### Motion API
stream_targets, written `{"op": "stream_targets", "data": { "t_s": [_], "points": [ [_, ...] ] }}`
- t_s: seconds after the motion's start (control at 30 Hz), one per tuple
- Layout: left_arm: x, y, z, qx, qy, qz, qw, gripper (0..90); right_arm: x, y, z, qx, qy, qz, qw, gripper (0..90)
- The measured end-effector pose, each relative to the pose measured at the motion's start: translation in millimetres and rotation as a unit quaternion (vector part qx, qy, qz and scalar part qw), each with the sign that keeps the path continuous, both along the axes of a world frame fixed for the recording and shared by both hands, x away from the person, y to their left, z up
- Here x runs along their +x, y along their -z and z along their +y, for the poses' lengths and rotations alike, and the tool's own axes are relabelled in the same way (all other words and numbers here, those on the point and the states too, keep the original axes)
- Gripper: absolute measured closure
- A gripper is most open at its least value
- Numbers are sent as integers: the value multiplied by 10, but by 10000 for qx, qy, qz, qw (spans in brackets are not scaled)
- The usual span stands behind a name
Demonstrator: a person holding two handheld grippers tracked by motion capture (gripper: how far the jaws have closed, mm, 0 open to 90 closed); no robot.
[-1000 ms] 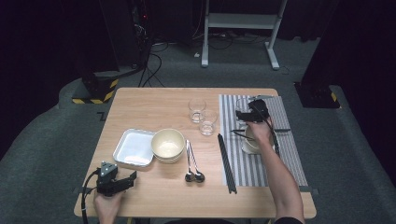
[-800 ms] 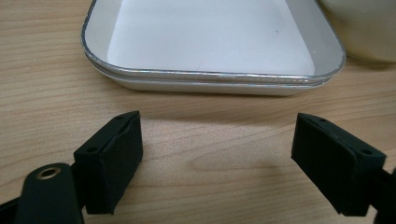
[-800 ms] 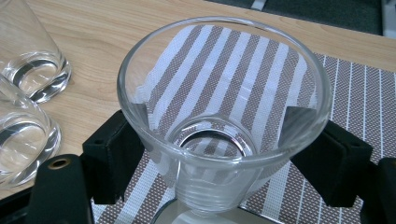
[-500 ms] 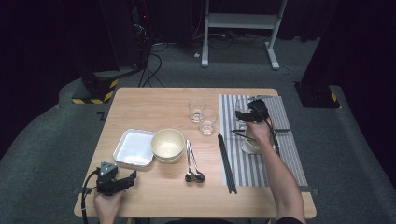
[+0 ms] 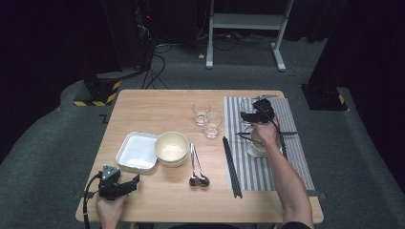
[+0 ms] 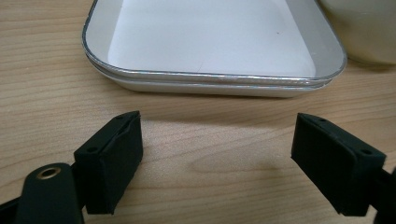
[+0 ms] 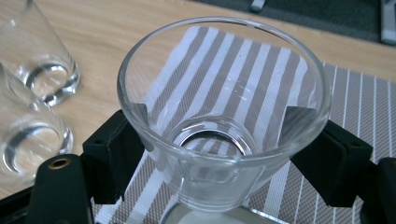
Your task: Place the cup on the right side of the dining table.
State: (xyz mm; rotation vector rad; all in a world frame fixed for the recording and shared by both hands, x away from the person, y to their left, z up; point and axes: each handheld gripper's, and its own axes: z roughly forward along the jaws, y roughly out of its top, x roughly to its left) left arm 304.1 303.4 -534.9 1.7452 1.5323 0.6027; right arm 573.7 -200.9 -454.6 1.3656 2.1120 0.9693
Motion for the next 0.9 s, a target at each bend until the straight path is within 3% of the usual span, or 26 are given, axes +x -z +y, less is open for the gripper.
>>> {"op": "stream_targets", "data": {
  "t_s": [0.2, 0.53, 0.63, 0.9],
  "points": [
    [0, 1, 2, -15, 1, -4, 10000, 171, 43, 55, 5, -12, 44, 79, 10000, 207],
    [1, 0, -15, 47, -9, 8, 10000, 172, 105, 76, -44, 77, 87, 24, 9999, 207],
    [1, 1, -7, 36, -12, -1, 10000, 173, 151, 57, -28, -38, 66, 143, 9999, 206],
    [-2, 2, 8, -52, -18, -15, 10000, 176, 214, 104, 30, -19, 106, 205, 9997, 206]
  ]
}}
